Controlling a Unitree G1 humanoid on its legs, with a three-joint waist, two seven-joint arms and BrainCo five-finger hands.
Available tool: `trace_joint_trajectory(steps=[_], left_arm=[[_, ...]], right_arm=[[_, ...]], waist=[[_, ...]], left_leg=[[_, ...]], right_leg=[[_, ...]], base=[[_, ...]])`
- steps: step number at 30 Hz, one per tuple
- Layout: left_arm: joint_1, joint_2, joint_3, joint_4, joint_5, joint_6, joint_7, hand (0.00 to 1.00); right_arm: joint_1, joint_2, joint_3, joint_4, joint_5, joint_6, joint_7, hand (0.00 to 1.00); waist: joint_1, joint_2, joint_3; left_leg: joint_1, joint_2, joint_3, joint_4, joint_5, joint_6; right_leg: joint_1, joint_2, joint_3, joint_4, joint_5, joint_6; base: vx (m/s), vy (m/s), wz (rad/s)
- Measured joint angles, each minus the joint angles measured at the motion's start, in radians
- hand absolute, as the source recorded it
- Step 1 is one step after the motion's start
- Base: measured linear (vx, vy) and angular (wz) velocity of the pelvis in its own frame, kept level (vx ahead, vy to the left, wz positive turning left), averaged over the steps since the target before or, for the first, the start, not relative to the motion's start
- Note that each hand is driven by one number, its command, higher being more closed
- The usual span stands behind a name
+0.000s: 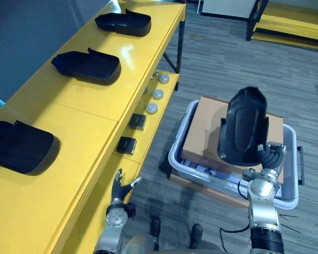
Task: Walk over and take plastic housings, then place them on the shelf
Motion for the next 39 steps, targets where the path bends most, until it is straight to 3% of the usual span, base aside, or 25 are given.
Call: trace_joint_trajectory(steps=[6, 15, 22, 23, 29, 39], left_arm=[[-0.096, -0.002, -0.099, -0.172, -0.078, -0.037, 0.017, 0.00], [-0.198, 0.029, -0.261, -0.209, -0.268, -0.047, 0.010, 0.00], [-0.249, 0.055, -0.285, -0.209, -0.339, -0.057, 0.033, 0.00], [-0.260, 0.055, -0.292, -0.209, -0.351, -0.058, 0.042, 1.00], [-0.277, 0.078, -0.293, -0.193, -0.390, -0.059, 0.100, 1.00], [-0.298, 0.112, -0.305, -0.110, -0.445, -0.044, 0.120, 1.00]], right_arm=[[-0.004, 0.009, 0.156, -0.114, -0.049, -0.046, 0.002, 1.00], [-0.005, 0.009, 0.389, -0.150, -0.067, -0.064, 0.027, 1.00], [-0.014, 0.010, 0.442, -0.149, -0.057, -0.076, 0.022, 1.00], [-0.014, 0.009, 0.445, -0.149, -0.053, -0.076, 0.019, 1.00], [-0.016, -0.042, 0.483, -0.147, -0.024, -0.076, 0.000, 1.00], [-0.018, -0.110, 0.589, -0.134, -0.030, -0.089, -0.006, 1.00]], waist=[[-0.020, -0.002, -0.012], [-0.046, -0.006, -0.047], [-0.049, -0.006, -0.068], [-0.049, -0.005, -0.070], [-0.052, -0.006, -0.093], [-0.079, -0.015, -0.113]], left_leg=[[0.019, -0.002, 0.000, 0.000, 0.000, 0.000], [0.038, -0.001, 0.030, -0.002, -0.001, 0.001], [0.036, 0.011, 0.033, -0.004, -0.002, 0.001], [0.036, 0.012, 0.033, -0.004, -0.002, 0.001], [0.021, 0.011, 0.042, -0.003, -0.002, 0.001], [0.021, 0.010, 0.038, -0.001, -0.001, 0.002]], right_leg=[[0.025, 0.000, 0.003, -0.014, 0.000, 0.000], [0.025, 0.005, 0.041, -0.014, 0.002, -0.003], [0.016, 0.016, 0.048, -0.014, 0.009, -0.011], [0.015, 0.017, 0.049, -0.015, 0.011, -0.013], [0.014, 0.022, 0.054, -0.051, 0.039, -0.012], [0.016, 0.021, 0.054, -0.051, 0.041, -0.013]], base=[[0.02, 0.000, -0.01], [-0.02, 0.007, -0.11], [-0.05, -0.008, -0.06], [-0.06, 0.000, -0.02], [-0.03, 0.000, -0.05], [-0.02, 0.004, 0.00]])
